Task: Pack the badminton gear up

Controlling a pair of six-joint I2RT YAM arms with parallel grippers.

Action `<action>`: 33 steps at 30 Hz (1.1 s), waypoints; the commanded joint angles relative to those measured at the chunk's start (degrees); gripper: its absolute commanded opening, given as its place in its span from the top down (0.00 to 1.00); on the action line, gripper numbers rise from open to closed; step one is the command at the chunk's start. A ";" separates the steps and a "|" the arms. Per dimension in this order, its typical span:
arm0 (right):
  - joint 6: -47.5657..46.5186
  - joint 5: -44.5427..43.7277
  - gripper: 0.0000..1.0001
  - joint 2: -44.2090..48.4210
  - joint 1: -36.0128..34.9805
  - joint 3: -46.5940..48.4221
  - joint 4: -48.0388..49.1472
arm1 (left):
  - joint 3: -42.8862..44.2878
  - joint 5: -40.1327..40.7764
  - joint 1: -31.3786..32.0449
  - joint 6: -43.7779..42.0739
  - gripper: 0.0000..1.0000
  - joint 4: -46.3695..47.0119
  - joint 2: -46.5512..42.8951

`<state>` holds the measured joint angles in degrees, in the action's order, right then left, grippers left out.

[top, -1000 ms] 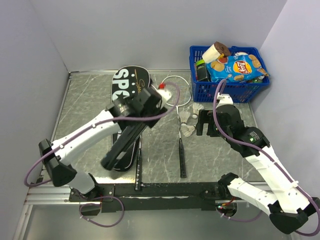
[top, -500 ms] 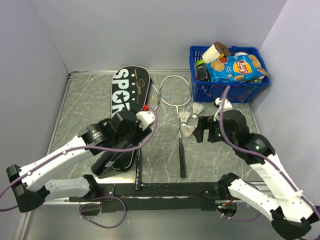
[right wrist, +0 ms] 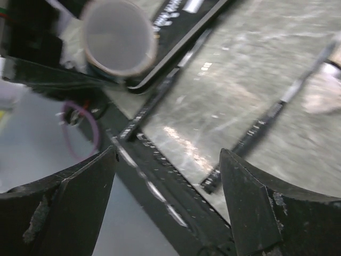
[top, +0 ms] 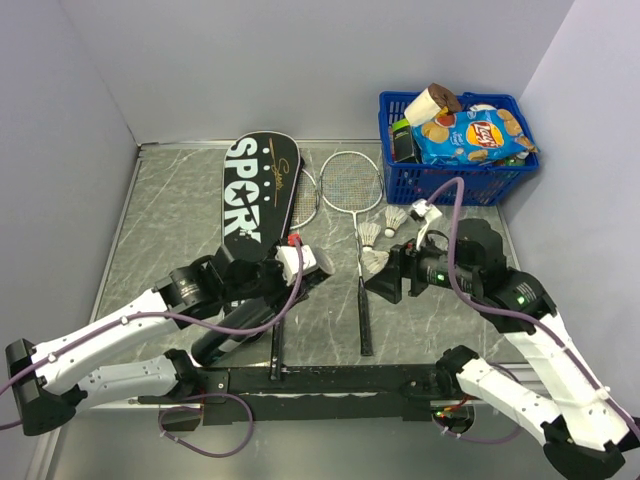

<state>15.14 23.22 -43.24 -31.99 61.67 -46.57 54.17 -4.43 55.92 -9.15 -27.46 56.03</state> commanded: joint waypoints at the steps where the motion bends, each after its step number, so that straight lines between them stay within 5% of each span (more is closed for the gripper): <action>1: 2.00 9.82 0.18 -1.40 0.00 2.75 7.27 | -1.70 -7.70 0.59 3.96 0.49 9.78 -2.15; 21: 10.26 22.30 0.45 -10.37 -1.41 2.67 16.06 | -9.61 -10.96 5.34 7.04 0.56 19.29 -1.80; 33: 11.41 20.46 0.49 -11.95 -4.84 -0.06 16.33 | -11.37 -9.02 5.51 6.95 0.56 20.61 -3.82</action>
<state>25.50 43.24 -55.29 -35.79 62.28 -33.08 43.31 -13.76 61.01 -4.86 -9.85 54.04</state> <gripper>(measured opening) 0.519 0.686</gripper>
